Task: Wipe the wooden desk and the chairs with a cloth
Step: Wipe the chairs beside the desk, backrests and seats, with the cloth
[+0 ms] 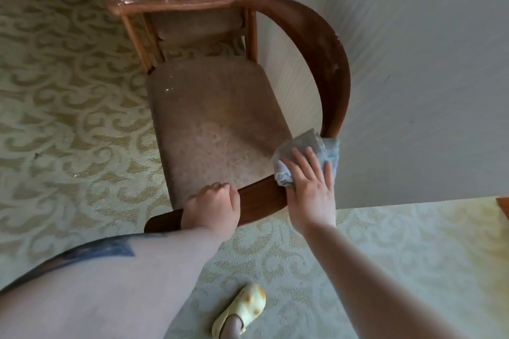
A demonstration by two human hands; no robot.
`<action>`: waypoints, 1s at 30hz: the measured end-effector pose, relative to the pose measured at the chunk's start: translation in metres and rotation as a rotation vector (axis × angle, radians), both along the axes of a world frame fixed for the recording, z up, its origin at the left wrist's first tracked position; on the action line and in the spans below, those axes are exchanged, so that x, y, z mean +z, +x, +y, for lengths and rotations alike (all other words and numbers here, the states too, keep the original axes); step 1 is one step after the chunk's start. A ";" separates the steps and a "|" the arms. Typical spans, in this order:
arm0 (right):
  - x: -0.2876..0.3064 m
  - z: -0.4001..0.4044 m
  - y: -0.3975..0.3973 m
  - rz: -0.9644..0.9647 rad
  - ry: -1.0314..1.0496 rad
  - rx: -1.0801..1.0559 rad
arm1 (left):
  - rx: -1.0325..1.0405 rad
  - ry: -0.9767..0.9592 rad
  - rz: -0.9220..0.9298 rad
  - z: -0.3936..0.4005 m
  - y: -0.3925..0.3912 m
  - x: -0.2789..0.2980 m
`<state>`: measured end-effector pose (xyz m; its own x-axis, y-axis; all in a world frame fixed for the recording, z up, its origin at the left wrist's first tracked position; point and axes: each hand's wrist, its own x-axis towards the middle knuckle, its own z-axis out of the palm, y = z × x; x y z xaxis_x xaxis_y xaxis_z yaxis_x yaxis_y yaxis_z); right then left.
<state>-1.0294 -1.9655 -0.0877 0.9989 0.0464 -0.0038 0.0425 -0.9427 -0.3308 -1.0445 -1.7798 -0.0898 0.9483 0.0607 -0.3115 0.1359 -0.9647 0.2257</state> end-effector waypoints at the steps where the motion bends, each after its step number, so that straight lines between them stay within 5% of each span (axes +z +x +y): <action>1: 0.000 0.003 -0.012 -0.020 0.024 -0.090 | -0.002 0.004 0.003 0.000 0.000 0.000; 5: -0.005 0.053 -0.055 -0.007 0.081 0.040 | -0.008 -0.011 0.040 -0.001 0.002 0.004; 9: 0.000 0.037 -0.004 0.028 -0.004 0.266 | -0.019 0.032 0.016 0.000 0.002 0.004; 16: -0.007 0.003 -0.049 -0.055 0.065 0.046 | -0.004 0.036 -0.014 -0.001 0.001 0.001; 22: -0.006 0.028 -0.024 0.014 -0.023 0.403 | 0.003 0.031 0.004 0.000 0.000 0.002; 28: -0.004 0.007 -0.040 -0.021 0.073 -0.111 | -0.006 0.061 -0.029 -0.002 -0.001 -0.004; 30: -0.006 0.038 -0.065 -0.012 0.094 -0.028 | -0.006 0.057 -0.011 -0.002 0.000 -0.003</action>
